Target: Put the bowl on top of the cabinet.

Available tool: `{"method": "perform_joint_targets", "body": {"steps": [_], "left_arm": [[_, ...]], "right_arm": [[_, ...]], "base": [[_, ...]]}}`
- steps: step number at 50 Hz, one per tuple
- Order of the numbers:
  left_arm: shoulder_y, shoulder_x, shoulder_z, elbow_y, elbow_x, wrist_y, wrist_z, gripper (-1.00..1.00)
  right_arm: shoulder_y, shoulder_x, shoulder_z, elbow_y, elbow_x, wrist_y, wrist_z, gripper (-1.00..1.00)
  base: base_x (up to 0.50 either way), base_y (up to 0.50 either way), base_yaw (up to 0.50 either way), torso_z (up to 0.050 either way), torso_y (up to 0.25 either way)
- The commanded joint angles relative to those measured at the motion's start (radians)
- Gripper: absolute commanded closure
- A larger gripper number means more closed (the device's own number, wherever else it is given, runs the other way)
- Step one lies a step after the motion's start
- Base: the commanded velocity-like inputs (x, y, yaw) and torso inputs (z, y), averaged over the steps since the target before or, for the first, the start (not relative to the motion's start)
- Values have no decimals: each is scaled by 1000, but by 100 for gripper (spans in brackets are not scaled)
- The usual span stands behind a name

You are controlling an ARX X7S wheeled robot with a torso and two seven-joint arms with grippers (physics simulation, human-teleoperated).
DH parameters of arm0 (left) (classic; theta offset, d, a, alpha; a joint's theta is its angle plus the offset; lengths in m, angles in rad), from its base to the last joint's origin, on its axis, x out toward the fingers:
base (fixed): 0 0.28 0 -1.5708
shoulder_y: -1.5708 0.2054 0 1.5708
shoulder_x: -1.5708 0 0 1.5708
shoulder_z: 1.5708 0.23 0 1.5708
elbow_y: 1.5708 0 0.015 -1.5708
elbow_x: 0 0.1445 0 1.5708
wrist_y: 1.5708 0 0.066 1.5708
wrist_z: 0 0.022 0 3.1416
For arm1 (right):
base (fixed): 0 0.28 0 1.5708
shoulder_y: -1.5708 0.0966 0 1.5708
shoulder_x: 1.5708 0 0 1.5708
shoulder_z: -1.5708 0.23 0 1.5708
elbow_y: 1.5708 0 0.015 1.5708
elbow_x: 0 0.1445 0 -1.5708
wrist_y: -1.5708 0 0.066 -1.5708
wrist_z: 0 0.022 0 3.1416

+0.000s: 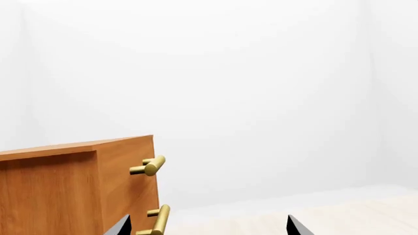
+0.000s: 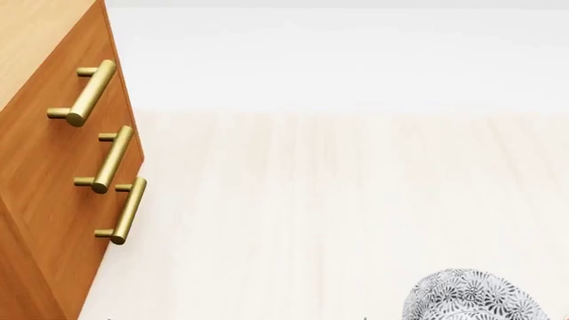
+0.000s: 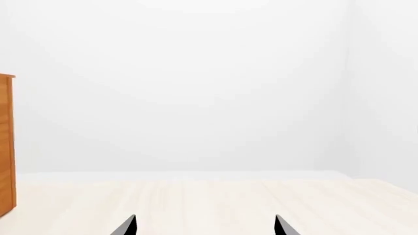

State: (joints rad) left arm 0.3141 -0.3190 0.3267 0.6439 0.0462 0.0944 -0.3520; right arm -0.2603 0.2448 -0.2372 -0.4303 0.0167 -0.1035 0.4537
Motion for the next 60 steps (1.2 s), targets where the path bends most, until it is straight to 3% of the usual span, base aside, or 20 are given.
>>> {"method": "perform_joint_targets", "body": {"steps": [1, 18, 24, 32, 33, 39, 60], "left_arm": [[-4, -6, 4, -1, -5, -2, -6, -100], [-7, -12, 14, -5, -5, -2, -15, -100], [-9, -14, 16, -8, -8, -2, -17, -100], [-8, -19, 16, -5, -8, -1, -22, -100], [-9, -19, 17, -7, -10, -2, -23, -100], [-8, -22, 16, -3, -13, -2, -27, -100], [-22, -26, 25, -13, -23, -17, -33, -100]], "right_arm": [[4, -2, -3, -4, -3, 14, 14, -100], [-66, -42, 34, -176, -104, 133, 147, -100], [-86, -9, 79, -185, 128, 9, 67, -100], [-76, 44, 151, -206, 366, 51, 23, -100], [-84, 55, 158, -187, 447, -8, -47, -100], [-87, 77, 191, -175, 596, -25, -91, -100], [-179, 3, 319, -190, 783, -179, -63, -100]], "base": [[0, 0, 0, 0, 0], [0, 0, 0, 0, 0], [0, 0, 0, 0, 0], [0, 0, 0, 0, 0], [0, 0, 0, 0, 0], [0, 0, 0, 0, 0], [0, 0, 0, 0, 0]]}}
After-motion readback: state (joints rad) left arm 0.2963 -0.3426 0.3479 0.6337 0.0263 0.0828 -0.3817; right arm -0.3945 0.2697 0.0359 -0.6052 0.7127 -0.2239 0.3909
